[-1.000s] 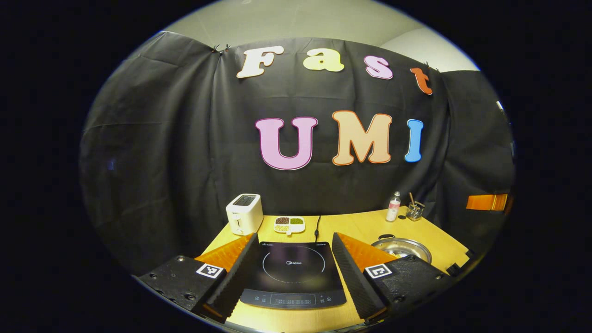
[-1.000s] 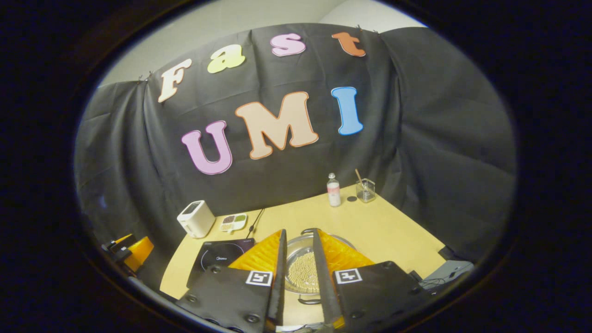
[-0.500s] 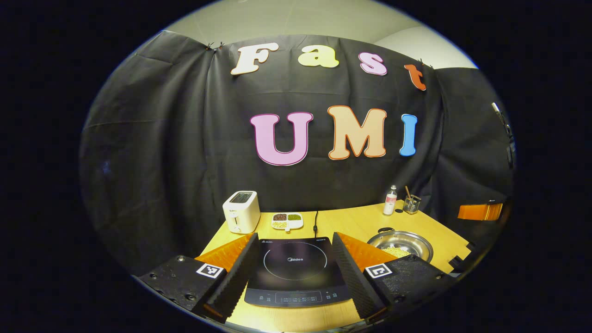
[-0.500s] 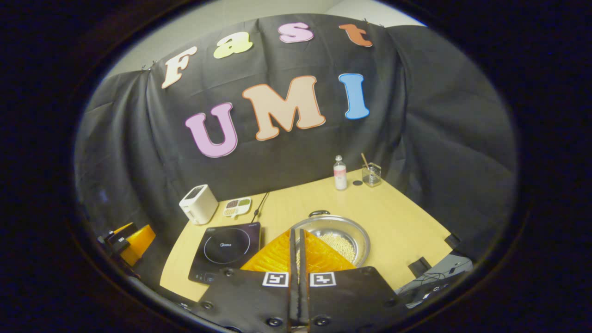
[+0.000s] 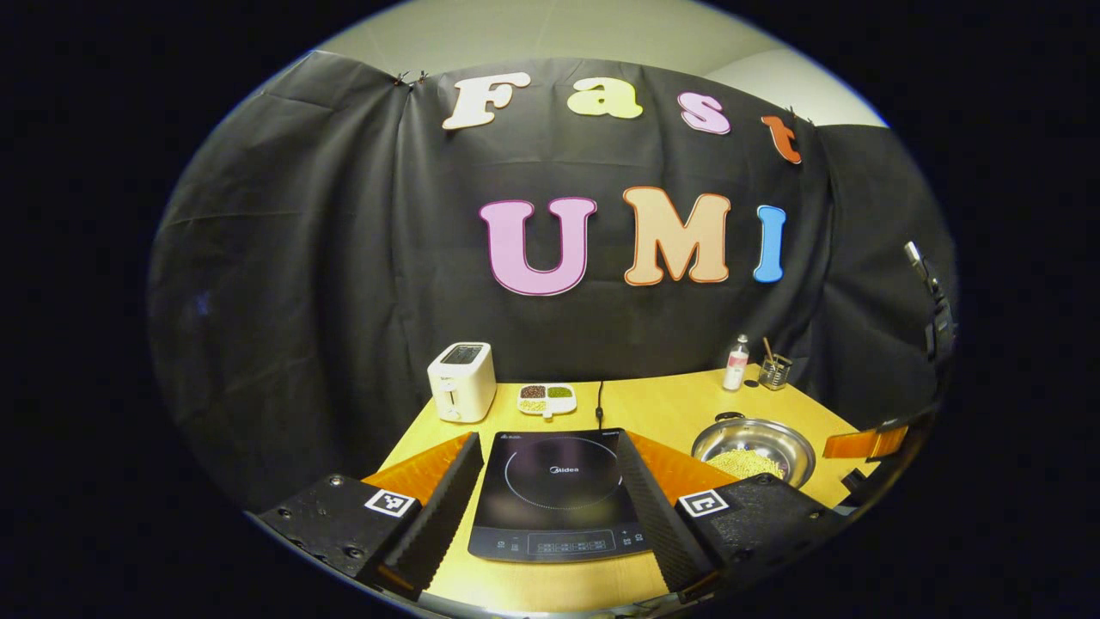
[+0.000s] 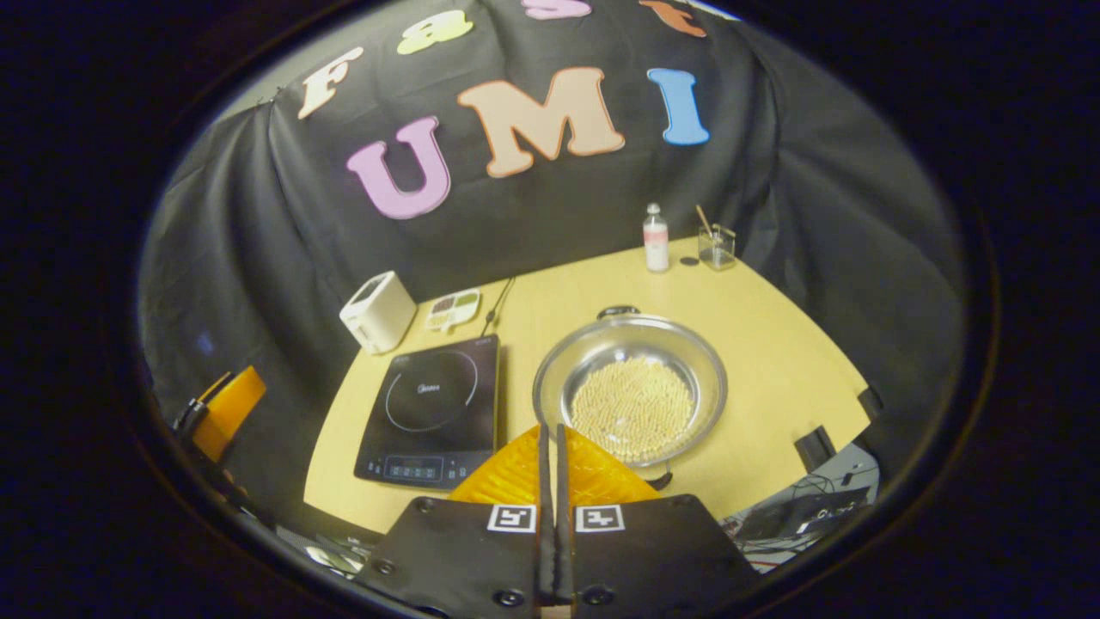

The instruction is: First push the handle of the pot to place it horizontally, then grasp the pot with both hands and set it on the induction cooktop.

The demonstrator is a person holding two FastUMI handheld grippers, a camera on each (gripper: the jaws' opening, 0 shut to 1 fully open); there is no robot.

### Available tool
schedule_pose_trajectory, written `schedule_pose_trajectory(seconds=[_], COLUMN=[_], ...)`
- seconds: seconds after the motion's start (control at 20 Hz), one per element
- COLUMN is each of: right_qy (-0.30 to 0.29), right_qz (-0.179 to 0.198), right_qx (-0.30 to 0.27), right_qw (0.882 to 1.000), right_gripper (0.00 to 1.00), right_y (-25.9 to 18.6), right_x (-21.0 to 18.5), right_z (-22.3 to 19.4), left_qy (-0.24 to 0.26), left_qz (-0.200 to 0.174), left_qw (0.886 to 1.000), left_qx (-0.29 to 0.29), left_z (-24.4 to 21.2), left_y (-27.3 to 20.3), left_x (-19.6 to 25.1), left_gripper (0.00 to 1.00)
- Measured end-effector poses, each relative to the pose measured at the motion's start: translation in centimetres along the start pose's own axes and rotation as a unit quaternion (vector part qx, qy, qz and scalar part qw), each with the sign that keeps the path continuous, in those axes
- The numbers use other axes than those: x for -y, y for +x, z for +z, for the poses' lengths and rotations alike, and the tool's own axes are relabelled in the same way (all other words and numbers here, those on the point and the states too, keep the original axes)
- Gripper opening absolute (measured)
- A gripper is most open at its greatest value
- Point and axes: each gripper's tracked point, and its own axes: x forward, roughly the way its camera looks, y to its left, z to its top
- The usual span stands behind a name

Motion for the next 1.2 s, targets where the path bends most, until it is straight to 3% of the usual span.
schedule_pose_trajectory(seconds=[0.45,0.75,1.2], right_qy=[0.016,0.031,0.050], right_qz=[0.010,-0.007,-0.029], right_qx=[-0.121,-0.189,-0.248], right_qw=[0.992,0.981,0.967], right_gripper=[0.00,0.03,0.03], right_y=[3.7,6.3,9.4], right_x=[-1.0,0.8,3.2], right_z=[-6.2,-9.3,-13.1], left_qy=[-0.011,-0.031,-0.064], left_qz=[0.001,-0.015,-0.017], left_qw=[1.000,0.999,0.996], left_qx=[-0.021,-0.042,-0.066], left_z=[-1.5,-2.8,-4.6], left_y=[0.4,0.2,-0.4], left_x=[-0.5,0.7,1.0], left_gripper=[0.96,0.95,0.95])
